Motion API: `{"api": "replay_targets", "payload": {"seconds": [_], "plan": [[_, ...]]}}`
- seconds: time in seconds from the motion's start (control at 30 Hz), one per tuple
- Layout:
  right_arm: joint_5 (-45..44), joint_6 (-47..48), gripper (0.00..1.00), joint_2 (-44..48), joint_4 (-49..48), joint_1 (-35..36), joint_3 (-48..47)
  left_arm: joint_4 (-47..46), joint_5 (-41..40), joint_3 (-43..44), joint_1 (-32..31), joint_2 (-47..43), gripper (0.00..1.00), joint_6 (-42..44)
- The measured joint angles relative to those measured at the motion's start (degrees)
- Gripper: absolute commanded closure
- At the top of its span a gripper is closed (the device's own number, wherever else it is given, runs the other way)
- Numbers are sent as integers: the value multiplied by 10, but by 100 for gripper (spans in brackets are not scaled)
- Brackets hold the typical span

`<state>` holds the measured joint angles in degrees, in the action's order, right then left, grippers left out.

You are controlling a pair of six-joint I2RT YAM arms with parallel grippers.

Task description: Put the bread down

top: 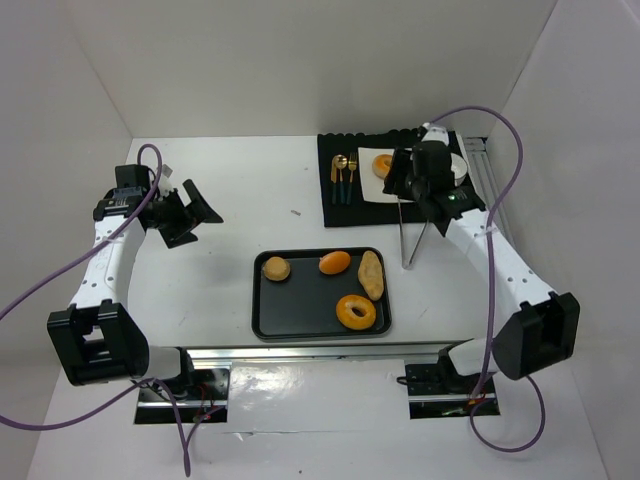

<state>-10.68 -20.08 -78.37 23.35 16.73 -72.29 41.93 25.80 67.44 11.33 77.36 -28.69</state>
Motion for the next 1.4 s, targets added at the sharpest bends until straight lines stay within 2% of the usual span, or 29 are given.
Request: {"api": "replay_targets", "payload": {"seconds": [0.23,0.4,0.47,0.63,0.73,0.9,1.03,1.13,1.2,1.4], "plan": [[-40,-18,37,54,21,15,82,0,-1,0,0,-3,0,0],[-38,-52,24,106,42,-24,168,0,0,0,0,-6,0,0],[-34,-68,24,106,43,-49,187,0,0,0,0,-6,0,0],[-3,-104,36,69,20,-131,222,0,0,0,0,-6,0,0],[21,-115,39,20,-16,-166,229,0,0,0,0,-6,0,0],[62,-119,42,-82,-77,-184,228,0,0,-1,0,-6,0,0],[88,-120,51,-132,-105,-185,227,0,0,-1,0,-6,0,0],[90,-123,64,-147,-115,-185,221,0,0,-1,0,-6,0,0],[89,-123,77,-151,-122,-185,216,0,0,-1,0,-6,0,0],[65,-125,91,-146,-129,-172,211,0,0,-1,0,-6,0,0]]}}
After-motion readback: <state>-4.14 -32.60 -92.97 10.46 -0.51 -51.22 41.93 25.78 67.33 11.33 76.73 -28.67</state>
